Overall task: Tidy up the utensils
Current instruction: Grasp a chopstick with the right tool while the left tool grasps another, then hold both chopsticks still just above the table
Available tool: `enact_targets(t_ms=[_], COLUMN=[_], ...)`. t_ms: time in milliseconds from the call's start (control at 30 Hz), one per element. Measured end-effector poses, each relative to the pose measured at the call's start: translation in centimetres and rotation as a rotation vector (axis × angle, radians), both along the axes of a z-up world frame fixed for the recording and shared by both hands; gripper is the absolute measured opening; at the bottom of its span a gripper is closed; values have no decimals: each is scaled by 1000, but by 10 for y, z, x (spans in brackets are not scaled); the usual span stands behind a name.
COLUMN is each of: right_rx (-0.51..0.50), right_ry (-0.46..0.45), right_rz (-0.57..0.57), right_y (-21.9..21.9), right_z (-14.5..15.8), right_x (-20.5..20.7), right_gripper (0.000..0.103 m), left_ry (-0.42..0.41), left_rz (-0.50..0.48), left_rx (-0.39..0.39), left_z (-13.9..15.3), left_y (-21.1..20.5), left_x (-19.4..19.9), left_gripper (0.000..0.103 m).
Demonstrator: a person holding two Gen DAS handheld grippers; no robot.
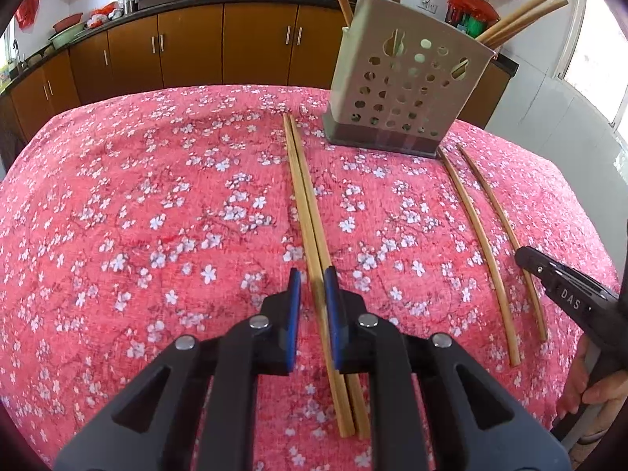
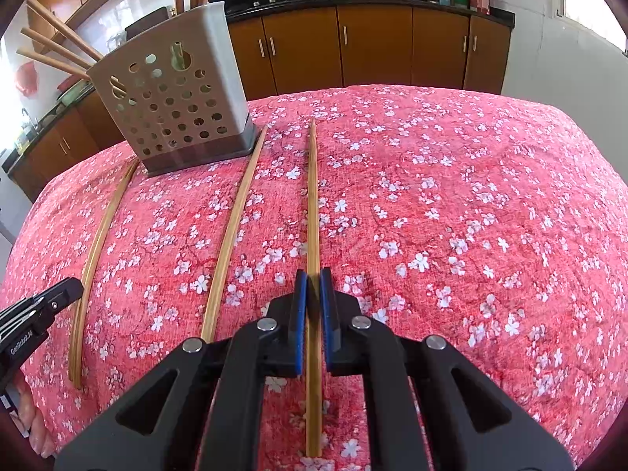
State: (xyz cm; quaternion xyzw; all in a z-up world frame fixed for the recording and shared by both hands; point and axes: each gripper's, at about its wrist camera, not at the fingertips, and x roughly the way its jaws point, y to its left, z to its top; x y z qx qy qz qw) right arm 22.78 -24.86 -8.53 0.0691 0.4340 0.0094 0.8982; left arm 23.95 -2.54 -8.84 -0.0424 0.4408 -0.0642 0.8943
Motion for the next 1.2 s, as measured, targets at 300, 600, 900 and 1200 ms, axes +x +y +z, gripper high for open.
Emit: enact_targets(t_ms=[300,600,900,1200], right_rx=[4,2,-14,1], right_ry=[-4,-5,-22,-20], right_rz=[33,57,9,9], right_y=[9,9,-7,-6], right_z=[0,1,0,0], right_x=[1,3,7,7], right_gripper=[9,9,8,9], left_ry=[-16,-11,-24,-26], left_rz=[19,26,103,107], left_rx=[37,58,56,34], left_z=[-3,-6,-6,-7], left_y=[1,3,56,58], left_x=[9,11,15,15], left_gripper=[15,9,11,11])
